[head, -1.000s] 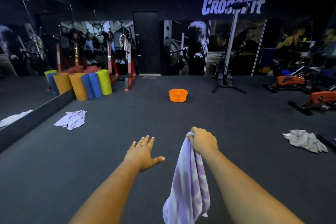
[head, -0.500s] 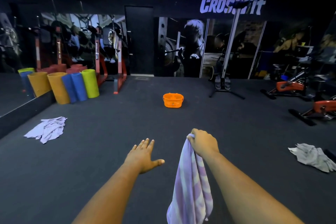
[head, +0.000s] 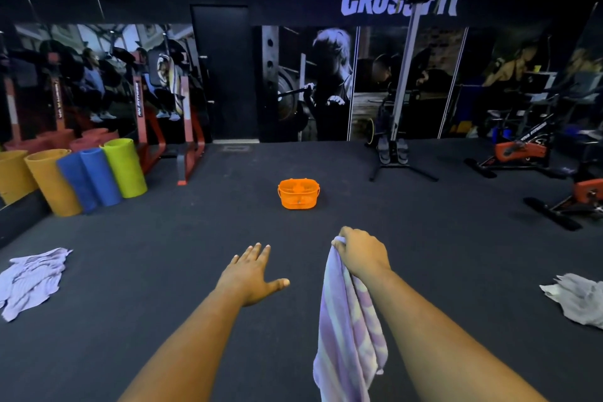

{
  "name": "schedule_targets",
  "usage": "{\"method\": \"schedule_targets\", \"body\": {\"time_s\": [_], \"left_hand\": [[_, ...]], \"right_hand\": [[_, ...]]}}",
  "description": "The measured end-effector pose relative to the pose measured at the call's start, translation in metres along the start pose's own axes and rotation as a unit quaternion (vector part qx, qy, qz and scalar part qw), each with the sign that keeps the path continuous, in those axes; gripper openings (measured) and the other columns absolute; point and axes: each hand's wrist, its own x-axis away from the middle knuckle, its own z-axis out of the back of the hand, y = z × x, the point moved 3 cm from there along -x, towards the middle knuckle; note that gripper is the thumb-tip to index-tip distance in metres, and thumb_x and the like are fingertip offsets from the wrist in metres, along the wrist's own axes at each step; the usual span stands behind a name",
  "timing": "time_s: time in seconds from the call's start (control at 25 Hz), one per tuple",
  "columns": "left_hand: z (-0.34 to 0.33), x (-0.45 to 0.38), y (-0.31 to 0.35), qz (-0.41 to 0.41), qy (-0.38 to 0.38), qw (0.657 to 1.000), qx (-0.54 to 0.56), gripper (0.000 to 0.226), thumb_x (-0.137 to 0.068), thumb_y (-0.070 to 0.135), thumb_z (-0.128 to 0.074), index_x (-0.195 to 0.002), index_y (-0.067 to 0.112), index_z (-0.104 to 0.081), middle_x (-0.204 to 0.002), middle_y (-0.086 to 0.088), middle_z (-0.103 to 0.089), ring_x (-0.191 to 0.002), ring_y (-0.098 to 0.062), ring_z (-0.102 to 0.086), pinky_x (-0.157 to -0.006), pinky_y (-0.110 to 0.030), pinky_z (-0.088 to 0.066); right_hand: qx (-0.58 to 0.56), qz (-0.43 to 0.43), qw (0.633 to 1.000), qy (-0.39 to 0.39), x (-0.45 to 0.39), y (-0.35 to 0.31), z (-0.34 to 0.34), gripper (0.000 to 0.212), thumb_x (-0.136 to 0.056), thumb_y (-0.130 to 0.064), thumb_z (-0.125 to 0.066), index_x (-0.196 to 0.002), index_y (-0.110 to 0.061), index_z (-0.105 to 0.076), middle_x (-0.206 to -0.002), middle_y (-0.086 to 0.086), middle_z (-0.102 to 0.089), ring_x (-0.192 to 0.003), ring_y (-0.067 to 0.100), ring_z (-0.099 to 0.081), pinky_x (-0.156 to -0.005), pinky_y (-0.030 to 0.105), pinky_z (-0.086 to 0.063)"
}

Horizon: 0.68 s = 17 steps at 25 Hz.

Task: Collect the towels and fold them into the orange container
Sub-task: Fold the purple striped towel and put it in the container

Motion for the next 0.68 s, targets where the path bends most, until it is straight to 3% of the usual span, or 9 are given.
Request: {"method": "schedule_targets", "body": {"time_s": [0.16, 0.44, 0.68], "left_hand": [[0.024, -0.111, 0.001, 0.022, 0.008, 1.0, 0.003, 0.105, -0.088, 0.082, -0.04, -0.163, 0.023, 0.005, -0.171, -0.003, 0.004, -0.158, -0.019, 0.002, -0.128, -0.042, -0.005], [0.045, -0.312, -0.017, 0.028, 0.009, 0.999, 0.017, 0.105, -0.088, 0.081, -0.041, -0.163, 0.024, 0.004, -0.172, -0.002, 0.003, -0.158, -0.018, 0.001, -0.128, -0.042, -0.005], [0.072, -0.505, -0.053, 0.008, 0.003, 1.0, 0.026, 0.106, -0.088, 0.082, -0.041, -0.163, 0.023, 0.003, -0.172, -0.002, 0.003, -0.158, -0.017, 0.002, -0.128, -0.042, -0.006]], "right_hand": [[-0.005, 0.014, 1.0, -0.009, -0.12, 0.018, -0.007, 0.023, -0.103, -0.042, -0.044, -0.105, -0.025, -0.058, -0.1, 0.0, -0.067, -0.085, 0.026, -0.062, -0.064, 0.033, -0.041], [0.009, 0.039, 0.999, -0.008, -0.332, 0.023, -0.033, 0.025, -0.104, -0.043, -0.043, -0.104, -0.022, -0.058, -0.1, 0.001, -0.067, -0.08, 0.024, -0.057, -0.065, 0.034, -0.043], [0.024, 0.024, 0.999, -0.016, -0.52, 0.017, -0.079, 0.027, -0.105, -0.042, -0.041, -0.111, -0.022, -0.058, -0.104, 0.002, -0.067, -0.087, 0.025, -0.062, -0.068, 0.035, -0.048]]}}
